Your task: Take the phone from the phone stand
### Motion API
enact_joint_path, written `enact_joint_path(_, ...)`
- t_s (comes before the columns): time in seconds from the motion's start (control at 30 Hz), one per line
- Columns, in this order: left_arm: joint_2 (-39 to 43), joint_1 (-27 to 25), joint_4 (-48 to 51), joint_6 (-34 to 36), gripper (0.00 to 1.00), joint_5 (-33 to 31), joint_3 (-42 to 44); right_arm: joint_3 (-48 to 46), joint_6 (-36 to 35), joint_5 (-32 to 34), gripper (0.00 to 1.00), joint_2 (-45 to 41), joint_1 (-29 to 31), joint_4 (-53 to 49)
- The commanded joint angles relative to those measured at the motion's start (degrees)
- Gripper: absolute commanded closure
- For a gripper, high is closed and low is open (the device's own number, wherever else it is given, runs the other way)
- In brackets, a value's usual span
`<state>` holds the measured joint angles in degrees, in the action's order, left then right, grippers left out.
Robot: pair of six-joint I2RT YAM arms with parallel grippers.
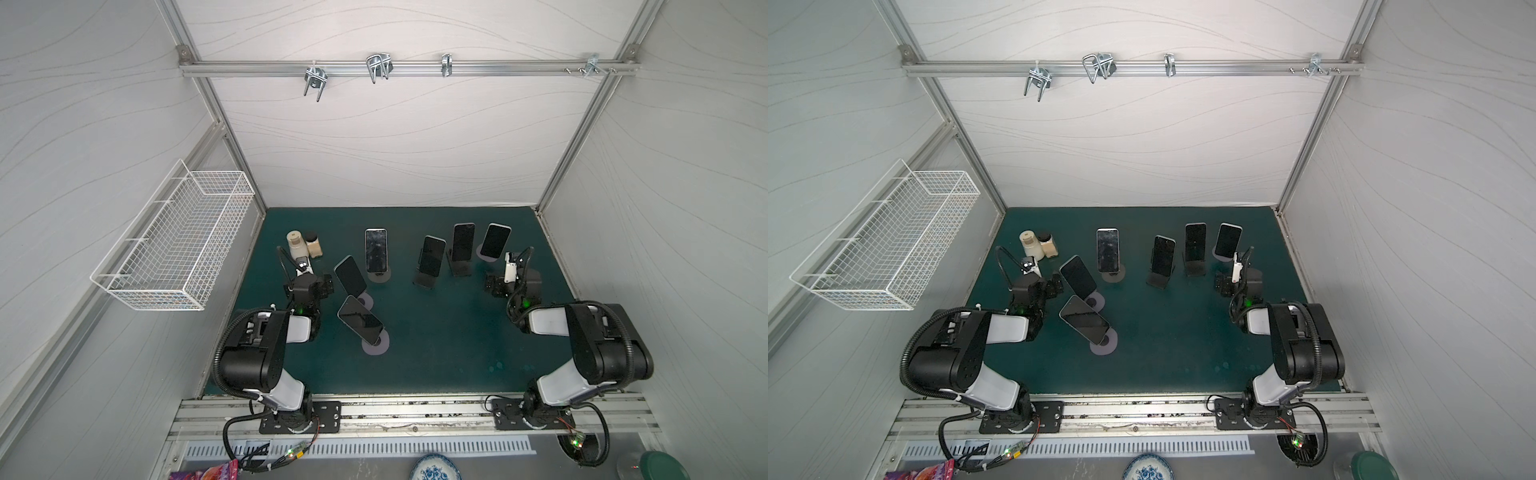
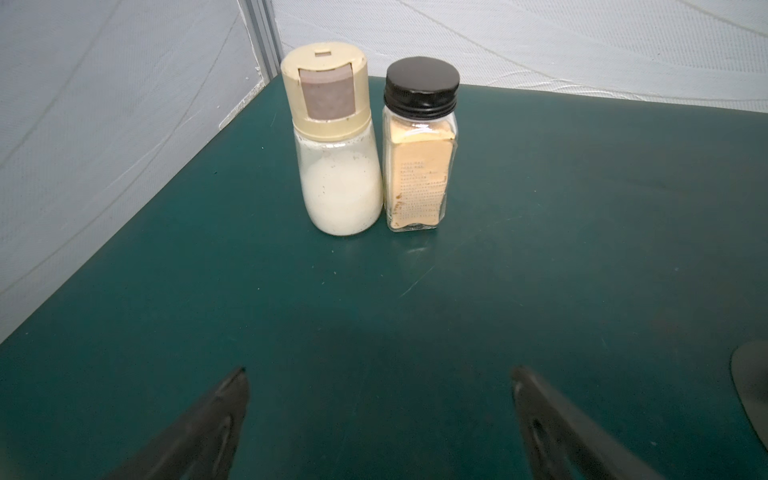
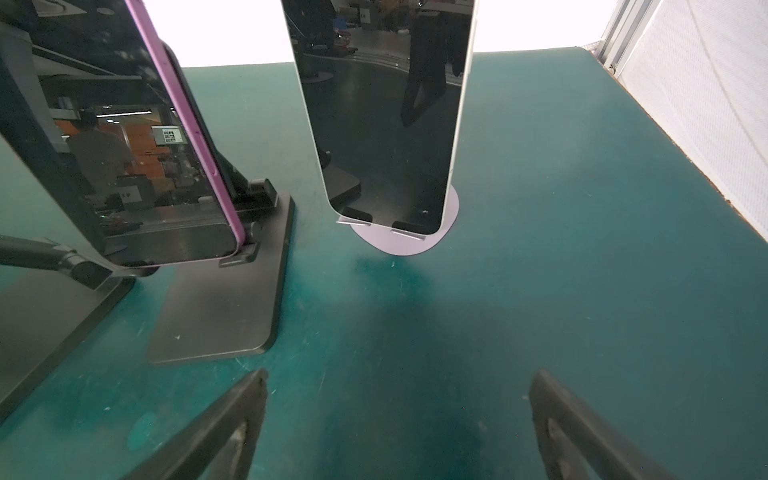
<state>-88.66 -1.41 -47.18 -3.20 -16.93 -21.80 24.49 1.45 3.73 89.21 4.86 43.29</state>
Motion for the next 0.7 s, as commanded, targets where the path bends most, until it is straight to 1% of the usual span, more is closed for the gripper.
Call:
enact_joint_path(0.0,-0.4,0.4,-3.3,0.7,0.02,0.6,-1.6,1.0,-1.3,-0.5,0.01,0.5,0.3,1.8)
enact_joint_path(0.07,0.3,0.4,-3.8,1.2,0.02,1.1,-1.1,1.8,0.1,1.2,0.01,-1.0,0.0,-0.8)
enact_joint_path(0.17,3.2,0.4,-3.5,0.5,0.02,-0.1,0.2,3.7,1.2,0.8,0.01,-2.7,-1.0,-5.8)
enact_joint_path(0.3,7.0,0.3,-4.1,0.0,0.02,-1.3,2.3,1.9,1.3,0.9,0.01,-3.9,-1.1,-3.4)
enact_joint_path(0.37,9.1,0.2,-2.6,0.0,0.02,-1.6,2.6,0.7,1.7,1.7,0.01,-5.1,-1.2,-2.3)
enact_joint_path(0.5,13.0,0.2,1.2,-0.2,0.02,-2.3,2.1,0.7,1.8,2.3,0.01,-7.6,-1.3,-4.3)
enact_joint_path(0.67,18.6,0.2,4.1,-1.9,0.02,-4.7,2.0,1.2,2.8,4.6,0.01,-11.0,-1.3,-7.6)
